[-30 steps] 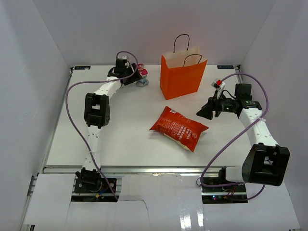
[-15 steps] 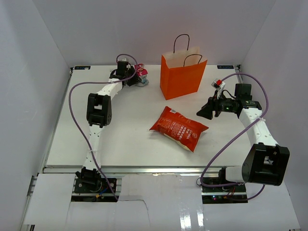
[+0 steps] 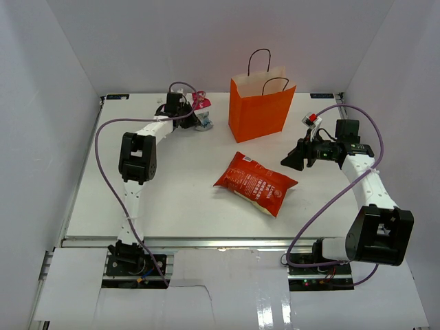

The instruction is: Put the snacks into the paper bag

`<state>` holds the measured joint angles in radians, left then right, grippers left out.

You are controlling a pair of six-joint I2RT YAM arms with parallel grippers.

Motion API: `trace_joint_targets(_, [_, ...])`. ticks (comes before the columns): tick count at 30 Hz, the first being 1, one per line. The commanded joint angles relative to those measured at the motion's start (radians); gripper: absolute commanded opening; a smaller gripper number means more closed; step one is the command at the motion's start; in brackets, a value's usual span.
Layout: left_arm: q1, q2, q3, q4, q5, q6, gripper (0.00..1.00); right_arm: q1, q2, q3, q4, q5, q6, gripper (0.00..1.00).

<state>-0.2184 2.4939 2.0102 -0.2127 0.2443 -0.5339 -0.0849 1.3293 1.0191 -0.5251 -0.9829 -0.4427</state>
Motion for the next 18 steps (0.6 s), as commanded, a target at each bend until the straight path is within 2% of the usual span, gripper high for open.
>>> trace_joint_targets(1, [-0.002, -0.185, -0.141, -0.002, 0.053, 0.106, 0.00, -0.004, -0.033, 0.027, 0.010, -0.023, 0.010, 0.67])
trace_joint_targets(6, [-0.006, -0.518, -0.469, 0.153, 0.096, 0.179, 0.00, -0.004, -0.039, 0.029, 0.011, -0.020, 0.013, 0.67])
trace_joint_targets(10, [-0.032, -0.726, -0.606, 0.263, 0.105, 0.235, 0.00, -0.003, -0.038, 0.038, 0.008, -0.011, 0.013, 0.67])
trace_joint_targets(13, [-0.079, -0.812, -0.605, 0.276, 0.102, 0.273, 0.00, -0.003, -0.036, 0.045, 0.007, -0.003, 0.009, 0.67])
trace_joint_targets(18, [-0.165, -0.828, -0.512, 0.294, 0.070, 0.290, 0.00, -0.003, -0.047, 0.052, 0.005, -0.003, 0.010, 0.67])
